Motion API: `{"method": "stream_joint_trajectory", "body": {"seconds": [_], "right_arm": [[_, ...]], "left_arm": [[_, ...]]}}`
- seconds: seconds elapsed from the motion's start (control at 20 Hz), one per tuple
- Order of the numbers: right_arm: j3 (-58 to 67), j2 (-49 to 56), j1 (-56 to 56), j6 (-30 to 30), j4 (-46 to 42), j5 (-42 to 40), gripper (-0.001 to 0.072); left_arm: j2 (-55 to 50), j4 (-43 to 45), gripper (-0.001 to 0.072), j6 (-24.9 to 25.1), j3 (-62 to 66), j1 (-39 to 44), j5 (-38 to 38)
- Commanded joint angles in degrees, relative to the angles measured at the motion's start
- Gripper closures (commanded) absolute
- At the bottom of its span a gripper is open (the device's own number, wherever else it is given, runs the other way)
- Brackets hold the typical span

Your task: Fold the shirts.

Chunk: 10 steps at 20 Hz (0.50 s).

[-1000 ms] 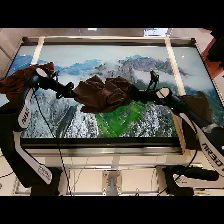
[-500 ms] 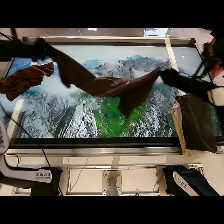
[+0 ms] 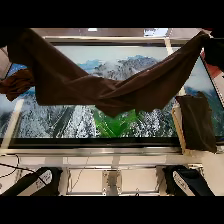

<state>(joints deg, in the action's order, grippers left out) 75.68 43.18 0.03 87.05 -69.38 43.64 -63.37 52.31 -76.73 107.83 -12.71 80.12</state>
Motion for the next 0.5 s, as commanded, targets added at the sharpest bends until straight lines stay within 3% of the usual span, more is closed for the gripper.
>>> {"method": "stream_joint_trajectory", "body": {"seconds": [0.0, 0.1, 0.2, 0.45], "right_arm": [[1.2, 8.5, 0.0, 0.6, -3.8, 4.5, 0.0685], [0.0, 17.0, 0.1, 0.6, -0.5, 5.7, 0.0684], [-2.5, 25.3, 0.1, 0.1, 3.4, 5.6, 0.0684], [-8.2, 43.5, 0.1, 0.1, 5.5, 1.3, 0.0683]], "left_arm": [[-3.9, 18.9, 0.0698, -5.5, -4.9, -0.1, 6.9], [-9.8, 18.4, 0.0698, -5.4, -11.0, 0.0, 9.9], [-16.3, 14.9, 0.0698, -5.3, -17.5, 0.0, 7.5], [-34.1, 12.7, 0.0697, -5.6, -22.6, 2.6, -10.4]]}}
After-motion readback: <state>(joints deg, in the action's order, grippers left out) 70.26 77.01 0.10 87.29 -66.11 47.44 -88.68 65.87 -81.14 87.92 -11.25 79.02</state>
